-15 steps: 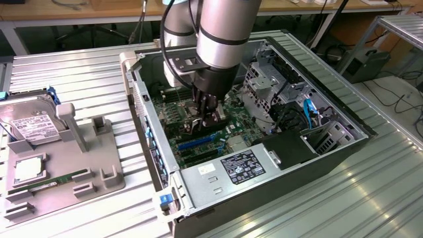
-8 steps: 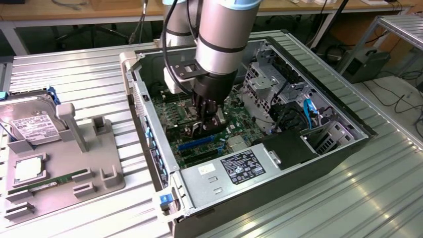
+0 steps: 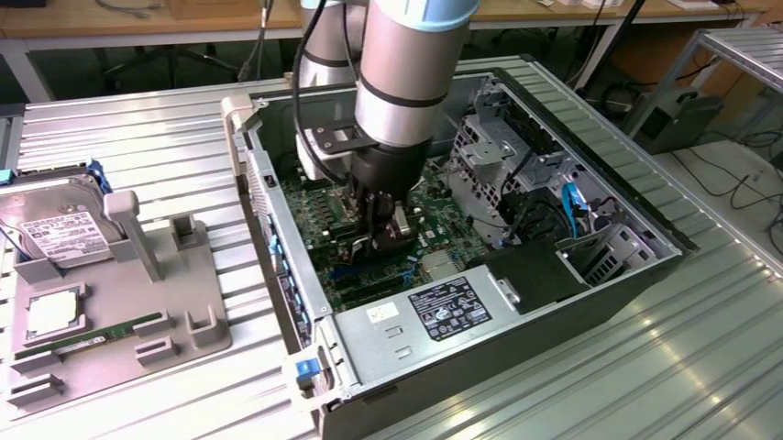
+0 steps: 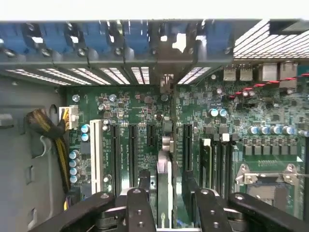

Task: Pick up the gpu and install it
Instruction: 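Insert the gpu into the slot, then press down on the gpu until it lock into place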

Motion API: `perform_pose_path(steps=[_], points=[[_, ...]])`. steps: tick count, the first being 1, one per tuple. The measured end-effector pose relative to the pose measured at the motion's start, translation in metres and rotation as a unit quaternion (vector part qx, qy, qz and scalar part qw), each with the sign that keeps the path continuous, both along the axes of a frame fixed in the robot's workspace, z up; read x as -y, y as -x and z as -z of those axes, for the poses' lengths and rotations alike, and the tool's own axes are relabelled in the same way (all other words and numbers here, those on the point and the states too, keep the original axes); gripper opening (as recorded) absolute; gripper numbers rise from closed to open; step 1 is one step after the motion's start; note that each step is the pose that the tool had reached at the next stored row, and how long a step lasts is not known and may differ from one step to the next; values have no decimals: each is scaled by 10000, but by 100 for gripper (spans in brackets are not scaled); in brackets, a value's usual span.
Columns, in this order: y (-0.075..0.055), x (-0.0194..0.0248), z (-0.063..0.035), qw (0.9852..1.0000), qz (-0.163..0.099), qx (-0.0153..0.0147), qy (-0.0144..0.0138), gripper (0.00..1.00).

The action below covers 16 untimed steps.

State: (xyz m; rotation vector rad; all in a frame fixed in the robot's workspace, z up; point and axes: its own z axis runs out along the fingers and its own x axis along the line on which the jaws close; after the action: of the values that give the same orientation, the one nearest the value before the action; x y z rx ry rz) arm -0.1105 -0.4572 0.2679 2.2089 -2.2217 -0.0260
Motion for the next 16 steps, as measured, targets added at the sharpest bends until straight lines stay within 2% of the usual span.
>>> perform_pose_path(steps=[1,2,7,8,9,10,11,12,13,14,16], points=[[0,-5,-141,10000,0,0,0,40],[29,-20,-288,10000,0,-8,0,11],[29,-21,-287,10000,0,-8,0,11],[31,-69,-217,10000,0,-7,3,11],[37,-90,-99,10000,0,-7,17,11],[43,-85,-25,10000,0,-7,17,11],[45,-81,-16,10000,0,-9,21,11],[45,-82,-21,10000,0,-8,18,11],[44,-83,-79,10000,0,-3,10,11],[42,-82,-161,10000,0,-8,19,11],[39,-82,-266,10000,0,-8,18,11]])
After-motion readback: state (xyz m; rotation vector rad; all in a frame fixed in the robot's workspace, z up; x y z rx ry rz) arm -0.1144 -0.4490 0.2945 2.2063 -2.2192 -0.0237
